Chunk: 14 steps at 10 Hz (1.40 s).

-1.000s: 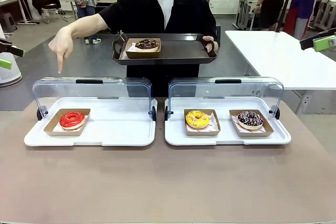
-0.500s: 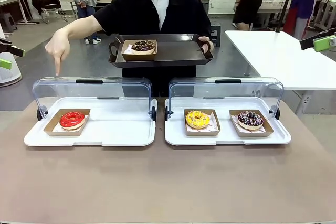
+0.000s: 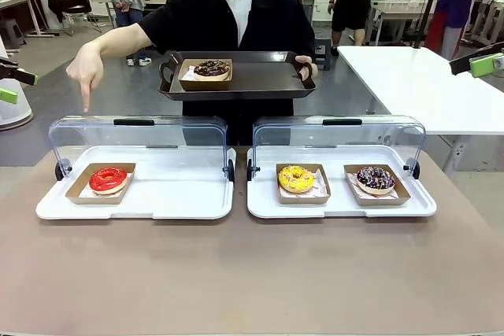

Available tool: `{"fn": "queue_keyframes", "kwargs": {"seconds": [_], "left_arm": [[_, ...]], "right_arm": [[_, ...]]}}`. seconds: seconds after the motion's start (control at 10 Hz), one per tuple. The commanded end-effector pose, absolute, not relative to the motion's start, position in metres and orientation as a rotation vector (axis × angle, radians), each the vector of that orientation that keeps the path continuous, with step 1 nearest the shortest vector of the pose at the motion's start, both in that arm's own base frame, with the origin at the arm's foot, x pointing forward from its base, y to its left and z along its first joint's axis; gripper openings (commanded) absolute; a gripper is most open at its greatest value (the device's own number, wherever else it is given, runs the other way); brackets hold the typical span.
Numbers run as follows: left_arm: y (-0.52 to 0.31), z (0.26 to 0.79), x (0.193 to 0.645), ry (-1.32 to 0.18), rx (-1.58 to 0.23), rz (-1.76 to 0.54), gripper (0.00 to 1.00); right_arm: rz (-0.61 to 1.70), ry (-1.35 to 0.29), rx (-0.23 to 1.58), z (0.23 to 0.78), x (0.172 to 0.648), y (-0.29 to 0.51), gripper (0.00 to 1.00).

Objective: Provide the desired donut to the person.
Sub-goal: Pick up and lift the Paper togo box containing the Donut pointed at by the person.

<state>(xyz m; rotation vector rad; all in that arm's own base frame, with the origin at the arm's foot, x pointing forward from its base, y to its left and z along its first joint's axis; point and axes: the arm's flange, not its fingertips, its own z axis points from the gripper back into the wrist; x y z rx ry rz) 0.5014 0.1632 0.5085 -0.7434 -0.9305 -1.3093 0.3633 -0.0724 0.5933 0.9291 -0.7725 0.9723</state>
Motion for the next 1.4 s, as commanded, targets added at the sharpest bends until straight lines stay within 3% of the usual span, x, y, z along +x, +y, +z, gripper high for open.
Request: {"fn": "queue_keyframes", "kwargs": {"seconds": [0.0,0.3,0.8,1.1,1.3], "left_arm": [[0.164,0.509,0.502,-0.940,-0.740,-1.327,1.00],[0.163,0.508,0.501,-0.930,-0.743,-1.309,1.00],[0.081,0.573,0.449,-0.495,-0.478,-1.723,1.00],[0.022,0.528,0.441,-0.282,-0.169,-1.792,1.00],[0.007,0.490,0.449,-0.192,-0.091,-1.786,1.00]], "right_arm": [[0.981,-0.785,0.939,0.595,0.364,-0.071,1.00],[0.981,-0.785,0.939,0.595,0.364,-0.071,1.00],[0.981,-0.785,0.939,0.595,0.364,-0.071,1.00],[0.981,-0.785,0.939,0.595,0.364,-0.071,1.00],[0.981,-0.785,0.939,0.595,0.364,-0.071,1.00]]}}
